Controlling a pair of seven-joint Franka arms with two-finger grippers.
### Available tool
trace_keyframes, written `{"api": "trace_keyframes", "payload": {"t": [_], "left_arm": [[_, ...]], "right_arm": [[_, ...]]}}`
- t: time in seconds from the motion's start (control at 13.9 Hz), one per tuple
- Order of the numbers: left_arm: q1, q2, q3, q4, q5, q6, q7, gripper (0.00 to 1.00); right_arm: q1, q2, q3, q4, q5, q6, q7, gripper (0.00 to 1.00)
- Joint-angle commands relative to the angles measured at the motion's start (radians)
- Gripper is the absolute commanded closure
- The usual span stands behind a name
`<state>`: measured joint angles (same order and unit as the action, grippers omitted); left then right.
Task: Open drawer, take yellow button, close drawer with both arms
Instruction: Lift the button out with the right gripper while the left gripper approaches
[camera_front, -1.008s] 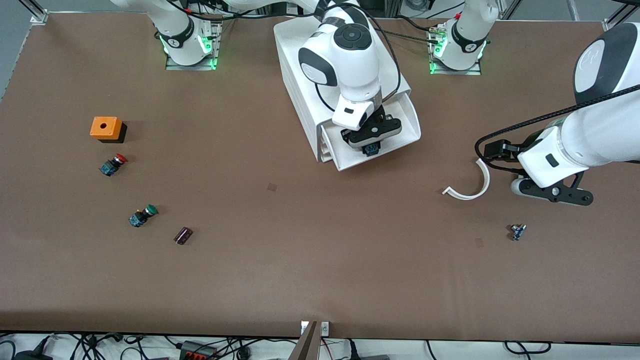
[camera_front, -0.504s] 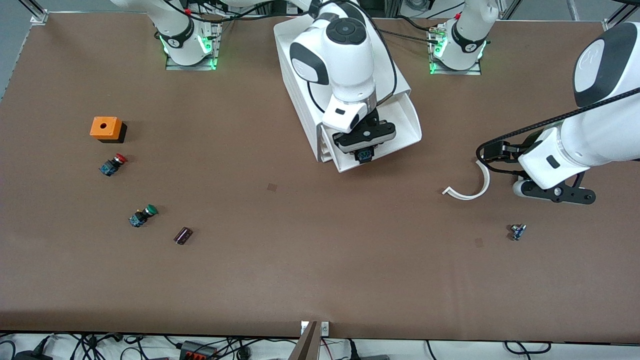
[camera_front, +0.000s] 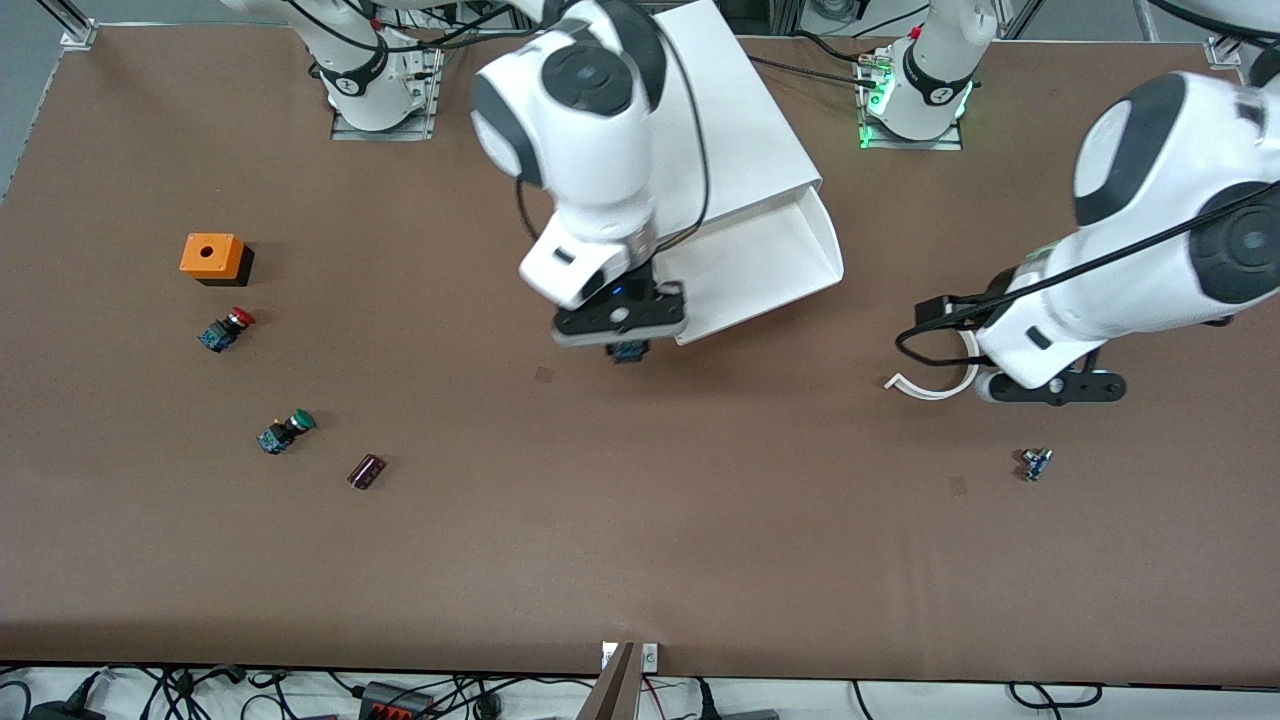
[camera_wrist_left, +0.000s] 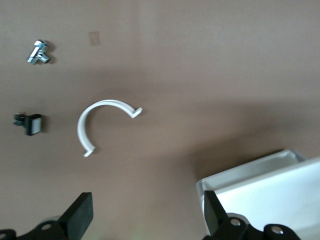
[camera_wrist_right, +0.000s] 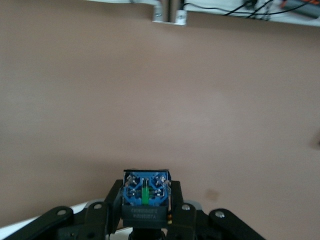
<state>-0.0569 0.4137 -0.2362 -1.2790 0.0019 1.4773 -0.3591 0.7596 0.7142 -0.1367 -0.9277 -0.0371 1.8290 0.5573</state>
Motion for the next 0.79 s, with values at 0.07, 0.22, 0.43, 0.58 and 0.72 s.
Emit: {"api": "trace_keyframes", "payload": {"t": [0.07, 0.22, 0.43, 0.58, 0.72], "left_arm": [[0.008, -0.079, -0.047, -0.239, -0.011, 0.257, -0.160, 0.02], [0.009, -0.101, -0.096, -0.339, -0.011, 0.364, -0.268, 0.02], [0.008, -0.115, -0.152, -0.456, -0.011, 0.490, -0.406, 0.02], [0.008, -0.118, -0.179, -0.520, -0.010, 0.584, -0.466, 0.02], [0.006, -0.118, -0.189, -0.557, -0.008, 0.613, -0.475, 0.01]], "right_arm": [[-0.100, -0.064, 0.017, -0.155, 0.003, -0.042, -0.149, 1.00], [-0.175, -0.097, 0.019, -0.252, 0.043, -0.013, -0.276, 1.00], [-0.288, -0.101, 0.017, -0.307, 0.097, -0.019, -0.352, 1.00], [-0.336, -0.101, 0.017, -0.374, 0.098, -0.008, -0.408, 1.00], [-0.373, -0.101, 0.019, -0.439, 0.108, -0.007, -0.421, 1.00]]}}
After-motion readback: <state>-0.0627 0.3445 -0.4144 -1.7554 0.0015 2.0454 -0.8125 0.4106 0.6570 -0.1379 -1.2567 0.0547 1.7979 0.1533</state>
